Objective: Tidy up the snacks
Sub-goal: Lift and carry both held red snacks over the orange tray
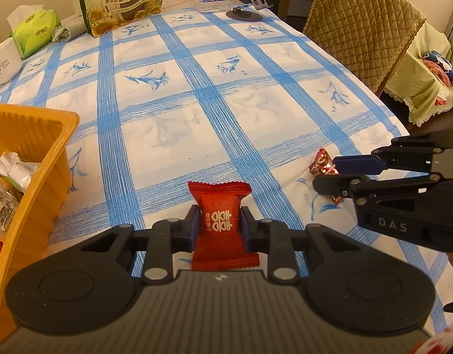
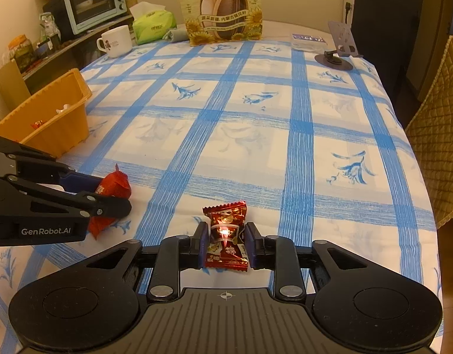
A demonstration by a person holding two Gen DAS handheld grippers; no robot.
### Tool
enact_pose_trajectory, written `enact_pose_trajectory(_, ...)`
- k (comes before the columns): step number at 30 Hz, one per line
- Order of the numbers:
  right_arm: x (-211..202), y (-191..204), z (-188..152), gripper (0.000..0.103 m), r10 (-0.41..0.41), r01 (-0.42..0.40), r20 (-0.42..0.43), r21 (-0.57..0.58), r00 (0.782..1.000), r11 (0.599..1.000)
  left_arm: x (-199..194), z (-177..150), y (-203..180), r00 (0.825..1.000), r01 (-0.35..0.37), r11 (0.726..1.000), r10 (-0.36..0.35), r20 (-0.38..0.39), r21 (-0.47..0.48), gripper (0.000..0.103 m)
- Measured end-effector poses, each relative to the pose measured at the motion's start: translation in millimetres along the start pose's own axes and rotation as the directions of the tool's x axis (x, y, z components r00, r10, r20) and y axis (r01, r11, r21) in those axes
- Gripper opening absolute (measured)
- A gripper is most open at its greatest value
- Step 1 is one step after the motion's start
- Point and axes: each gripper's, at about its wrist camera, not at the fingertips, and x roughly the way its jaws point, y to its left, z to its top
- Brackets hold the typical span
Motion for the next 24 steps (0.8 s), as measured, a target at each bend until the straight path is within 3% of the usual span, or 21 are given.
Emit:
enact_pose_trajectory(13,4,6,2,0.025,-0.023,0.022,-0.018,-0.059,1.000,0.998,-14,-7,1,0.999,-0.037,0.999,0.037,-0.009,-0.024,0.023)
enact_pose_trajectory(24,-13,13,-2,0.023,0.044,-0.045,-0.026,-0.036,0.999,0.998,-41,-19,-4,0.999,-0.047,0.998,0.047,0.014,-0.043,0.022)
